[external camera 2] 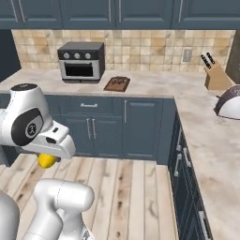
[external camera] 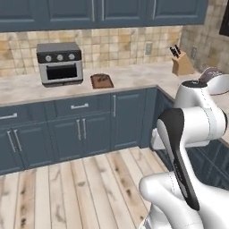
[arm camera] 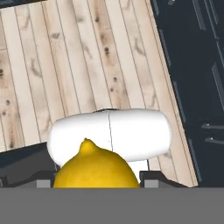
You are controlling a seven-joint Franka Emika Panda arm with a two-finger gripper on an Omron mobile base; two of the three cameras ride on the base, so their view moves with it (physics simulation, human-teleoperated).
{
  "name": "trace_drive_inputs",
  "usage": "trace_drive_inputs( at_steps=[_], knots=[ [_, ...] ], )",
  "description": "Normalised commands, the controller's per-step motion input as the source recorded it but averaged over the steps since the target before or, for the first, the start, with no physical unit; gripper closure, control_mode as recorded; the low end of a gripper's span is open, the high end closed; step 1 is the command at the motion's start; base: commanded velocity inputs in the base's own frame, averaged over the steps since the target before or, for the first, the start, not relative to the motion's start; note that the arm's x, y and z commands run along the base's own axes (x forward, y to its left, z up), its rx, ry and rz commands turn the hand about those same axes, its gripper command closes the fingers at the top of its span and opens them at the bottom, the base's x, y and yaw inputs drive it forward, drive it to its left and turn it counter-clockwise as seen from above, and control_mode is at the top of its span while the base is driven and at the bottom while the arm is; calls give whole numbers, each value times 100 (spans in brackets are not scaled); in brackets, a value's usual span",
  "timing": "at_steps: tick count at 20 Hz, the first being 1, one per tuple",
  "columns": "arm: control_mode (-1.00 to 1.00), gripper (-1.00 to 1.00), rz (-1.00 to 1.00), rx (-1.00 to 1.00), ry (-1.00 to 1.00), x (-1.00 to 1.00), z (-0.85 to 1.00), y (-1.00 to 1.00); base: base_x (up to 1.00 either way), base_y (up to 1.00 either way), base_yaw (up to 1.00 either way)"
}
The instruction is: Retrieve a lemon from the fridge and place it on the cutting board with the fish.
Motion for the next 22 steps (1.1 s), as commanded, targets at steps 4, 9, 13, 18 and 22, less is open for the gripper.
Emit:
trace_drive_inputs(
  at_steps=[4, 9, 13, 18, 22],
  knots=[
    [100, 100, 0, 0, 0, 0, 0, 0, 100, 0, -3],
    [100, 100, 0, 0, 0, 0, 0, 0, 100, 0, -4],
    [100, 100, 0, 0, 0, 0, 0, 0, 100, 0, -4],
    [100, 100, 0, 0, 0, 0, 0, 0, 100, -14, -5],
    [100, 100, 0, 0, 0, 0, 0, 0, 94, -44, 0]
  ],
)
